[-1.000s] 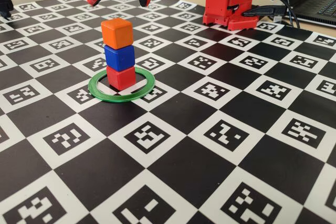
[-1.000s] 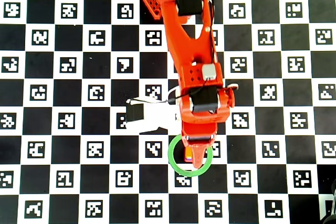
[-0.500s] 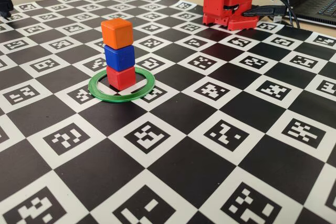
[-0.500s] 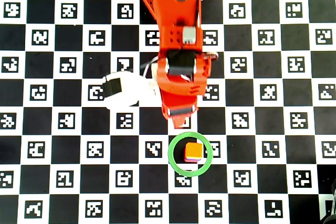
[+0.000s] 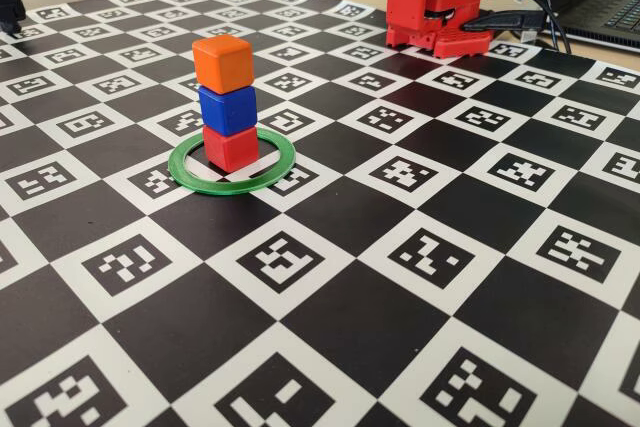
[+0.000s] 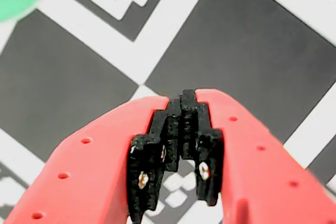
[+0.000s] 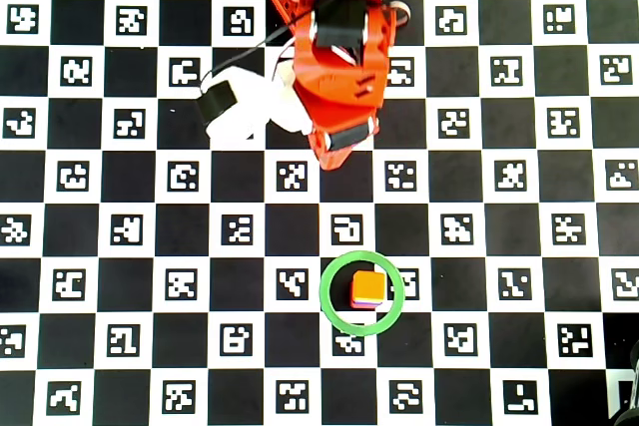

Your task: Grab the red cube then put it in the green circle then put the blue cube on top and finally the orange cube on top

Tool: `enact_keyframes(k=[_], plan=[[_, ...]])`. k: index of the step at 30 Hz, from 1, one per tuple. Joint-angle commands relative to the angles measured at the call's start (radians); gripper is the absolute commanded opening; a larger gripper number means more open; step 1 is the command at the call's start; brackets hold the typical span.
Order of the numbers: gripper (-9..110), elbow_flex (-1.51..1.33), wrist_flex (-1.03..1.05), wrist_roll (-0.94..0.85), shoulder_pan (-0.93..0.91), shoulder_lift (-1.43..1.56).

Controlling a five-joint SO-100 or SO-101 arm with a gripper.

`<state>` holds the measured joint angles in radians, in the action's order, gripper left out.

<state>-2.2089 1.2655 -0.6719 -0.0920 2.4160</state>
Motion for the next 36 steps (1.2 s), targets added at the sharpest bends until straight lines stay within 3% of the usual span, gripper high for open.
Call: enact_keyframes(k=[1,17,31,36], plan=[[-5,-0.103,-0.051,-0.123,-0.015,0.176],[-5,-0.58,-0.032,-0.699,0.005,0.612],[-5,-0.847,0.15,-0.871,0.015,0.92],[-5,-0.943,0.115,-0.89,-0.012,0.94]])
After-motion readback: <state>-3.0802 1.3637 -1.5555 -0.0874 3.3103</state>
